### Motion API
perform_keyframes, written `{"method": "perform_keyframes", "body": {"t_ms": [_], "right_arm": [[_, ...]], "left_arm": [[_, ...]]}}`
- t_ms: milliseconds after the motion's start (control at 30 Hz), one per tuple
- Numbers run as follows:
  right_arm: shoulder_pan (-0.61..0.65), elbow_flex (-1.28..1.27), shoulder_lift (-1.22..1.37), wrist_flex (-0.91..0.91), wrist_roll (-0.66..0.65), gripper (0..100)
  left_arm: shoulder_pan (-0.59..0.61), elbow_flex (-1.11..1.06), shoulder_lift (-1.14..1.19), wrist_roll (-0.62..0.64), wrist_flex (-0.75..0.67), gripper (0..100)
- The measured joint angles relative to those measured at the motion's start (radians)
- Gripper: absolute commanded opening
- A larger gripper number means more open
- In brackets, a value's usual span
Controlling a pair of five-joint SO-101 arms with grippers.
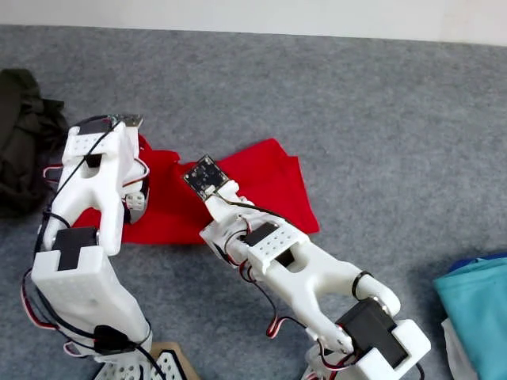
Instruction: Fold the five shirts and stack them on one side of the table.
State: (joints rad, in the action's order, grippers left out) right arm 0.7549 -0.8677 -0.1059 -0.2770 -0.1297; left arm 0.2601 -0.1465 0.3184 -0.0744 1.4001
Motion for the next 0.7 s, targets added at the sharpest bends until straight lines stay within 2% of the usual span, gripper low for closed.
{"method": "perform_keyframes", "body": {"t_ms": [300,700], "right_arm": [[0.0,0.0,0.0,0.0,0.0,0.8],[0.0,0.0,0.0,0.0,0.0,0.8]], "left_arm": [[-0.002,-0.002,0.0,0.028,-0.212,1],[-0.002,-0.002,0.0,0.064,-0.4,1]]}}
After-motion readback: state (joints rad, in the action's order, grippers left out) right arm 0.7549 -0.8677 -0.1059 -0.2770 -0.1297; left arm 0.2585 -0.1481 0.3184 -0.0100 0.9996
